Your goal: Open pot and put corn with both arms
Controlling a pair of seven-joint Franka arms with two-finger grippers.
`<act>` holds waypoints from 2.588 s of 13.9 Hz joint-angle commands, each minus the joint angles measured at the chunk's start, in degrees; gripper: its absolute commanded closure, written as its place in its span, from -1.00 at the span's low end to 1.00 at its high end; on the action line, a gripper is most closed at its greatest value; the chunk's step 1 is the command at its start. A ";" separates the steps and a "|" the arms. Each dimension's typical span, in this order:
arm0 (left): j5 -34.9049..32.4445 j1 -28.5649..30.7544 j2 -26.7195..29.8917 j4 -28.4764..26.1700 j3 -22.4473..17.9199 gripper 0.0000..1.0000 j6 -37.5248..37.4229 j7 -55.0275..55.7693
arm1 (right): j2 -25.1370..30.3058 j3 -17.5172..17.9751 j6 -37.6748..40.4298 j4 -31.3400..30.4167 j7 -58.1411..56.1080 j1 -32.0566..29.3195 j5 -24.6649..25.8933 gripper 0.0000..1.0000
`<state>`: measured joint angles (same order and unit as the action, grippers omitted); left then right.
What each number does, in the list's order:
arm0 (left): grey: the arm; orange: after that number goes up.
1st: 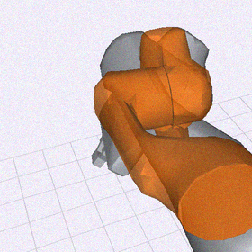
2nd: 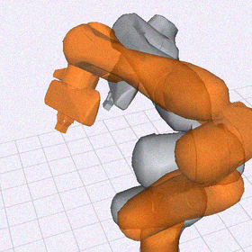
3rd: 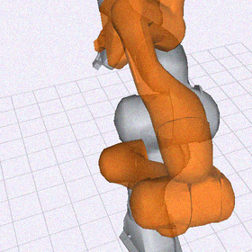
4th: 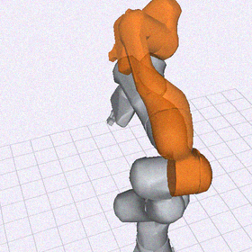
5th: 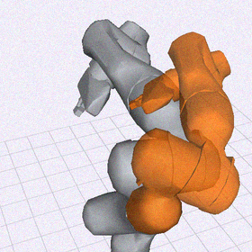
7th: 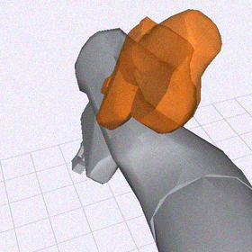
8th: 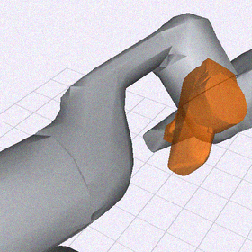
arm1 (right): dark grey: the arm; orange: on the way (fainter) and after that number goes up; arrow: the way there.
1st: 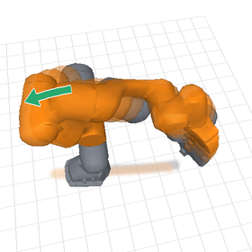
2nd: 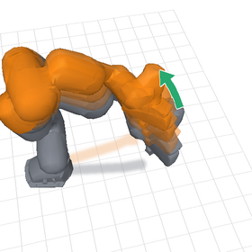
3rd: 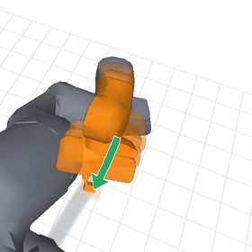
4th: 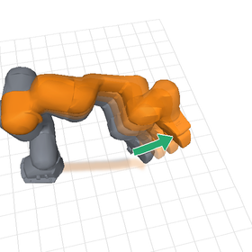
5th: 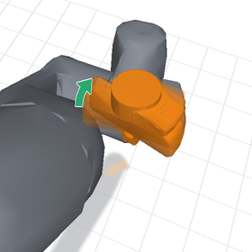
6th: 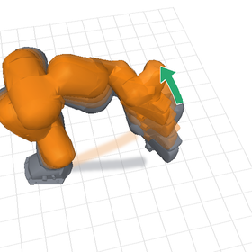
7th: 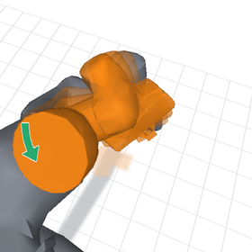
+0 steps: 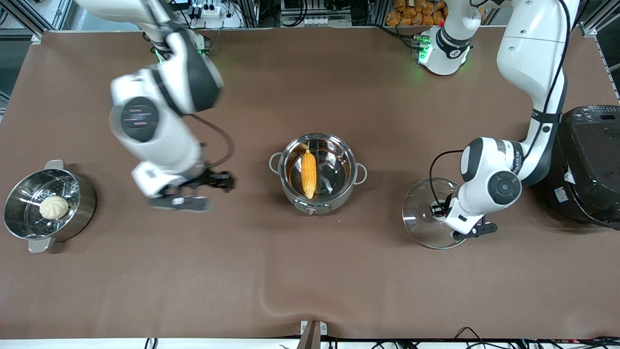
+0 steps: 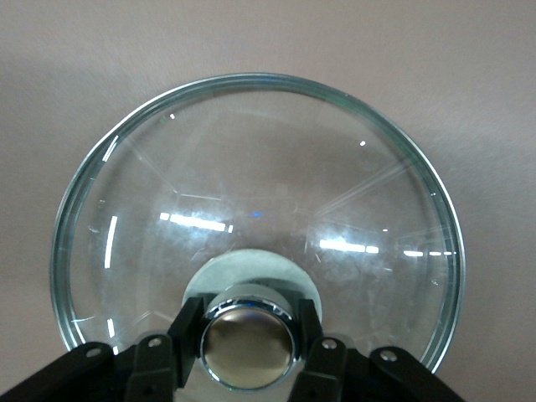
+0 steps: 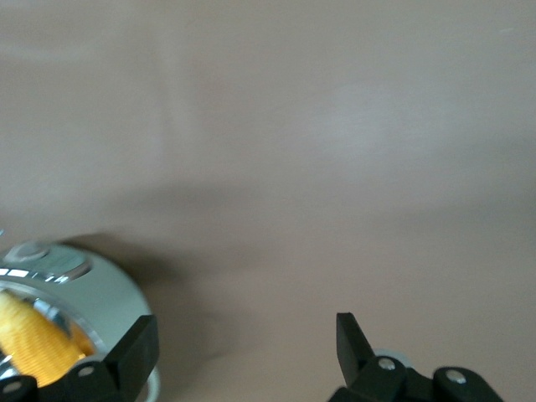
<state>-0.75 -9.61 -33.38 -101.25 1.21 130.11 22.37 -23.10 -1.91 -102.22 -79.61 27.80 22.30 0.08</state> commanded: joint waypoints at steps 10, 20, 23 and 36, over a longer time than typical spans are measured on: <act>-0.83 1.61 20.86 -4.22 0.29 -1.00 -7.04 -1.72 | 9.74 1.20 16.94 5.50 -28.15 -18.77 -0.16 -0.97; -0.92 3.81 39.62 2.01 0.02 -1.00 -37.80 -19.01 | 18.26 1.12 25.40 3.76 -29.45 -26.16 -3.68 -1.00; -0.83 6.01 39.27 6.15 -0.24 -1.00 -40.98 -26.21 | 18.70 1.29 25.05 3.85 -30.70 -26.43 -0.62 -1.00; 1.19 6.63 35.14 15.82 -3.49 -1.00 -48.37 -27.56 | 18.62 1.29 25.40 3.94 -30.70 -26.35 -0.25 -1.00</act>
<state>-0.54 -3.01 2.55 -87.30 -1.83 83.23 -4.75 -6.00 -1.72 -76.39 -74.33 -2.36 -3.04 -0.85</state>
